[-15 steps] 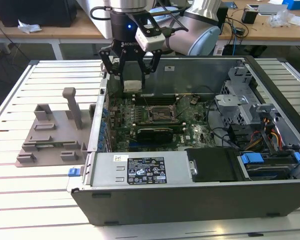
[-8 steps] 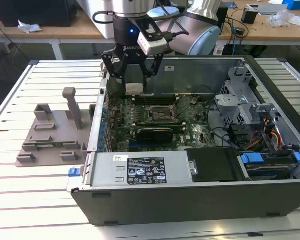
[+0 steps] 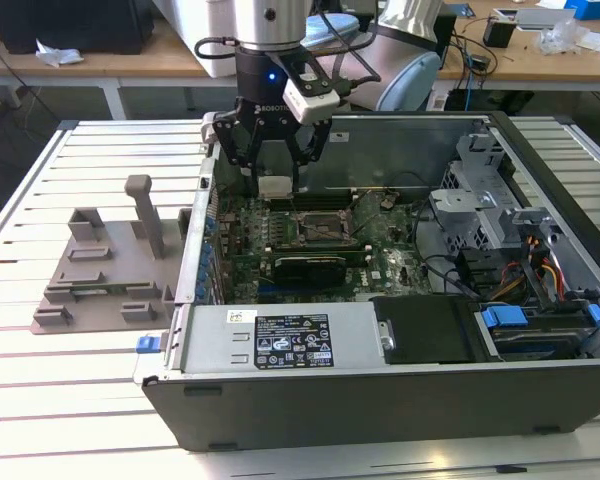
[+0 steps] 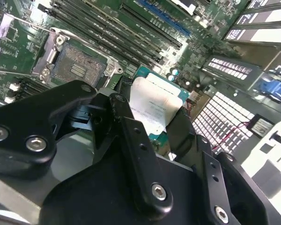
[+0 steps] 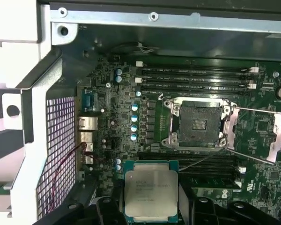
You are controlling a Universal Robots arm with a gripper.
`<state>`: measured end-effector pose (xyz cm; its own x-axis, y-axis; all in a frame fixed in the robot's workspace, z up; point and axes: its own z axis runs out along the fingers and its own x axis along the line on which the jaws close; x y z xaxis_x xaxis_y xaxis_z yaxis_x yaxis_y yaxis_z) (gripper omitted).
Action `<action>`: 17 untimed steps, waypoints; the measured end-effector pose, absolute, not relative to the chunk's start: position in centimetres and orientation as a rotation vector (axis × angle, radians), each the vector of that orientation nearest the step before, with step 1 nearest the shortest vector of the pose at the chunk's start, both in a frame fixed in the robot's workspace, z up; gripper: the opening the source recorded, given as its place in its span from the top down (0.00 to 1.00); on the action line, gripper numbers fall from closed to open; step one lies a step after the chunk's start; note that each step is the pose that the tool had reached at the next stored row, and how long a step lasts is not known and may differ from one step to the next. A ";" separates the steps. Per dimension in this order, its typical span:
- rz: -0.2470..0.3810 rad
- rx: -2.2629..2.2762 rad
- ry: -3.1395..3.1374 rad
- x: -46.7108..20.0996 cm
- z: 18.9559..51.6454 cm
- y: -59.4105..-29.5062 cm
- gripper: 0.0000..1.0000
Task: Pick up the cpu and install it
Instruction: 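Pick up the cpu and move it towards the insertion slot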
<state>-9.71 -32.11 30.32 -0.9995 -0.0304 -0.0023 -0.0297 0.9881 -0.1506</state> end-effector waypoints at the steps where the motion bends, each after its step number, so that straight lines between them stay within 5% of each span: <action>1: -0.238 -0.048 3.128 -9.6 30.2 -32.0 0.45; 12: -0.252 -0.048 3.129 -6.2 28.8 -30.8 0.45; 17: -0.185 -0.047 3.134 -5.9 28.8 -30.8 0.45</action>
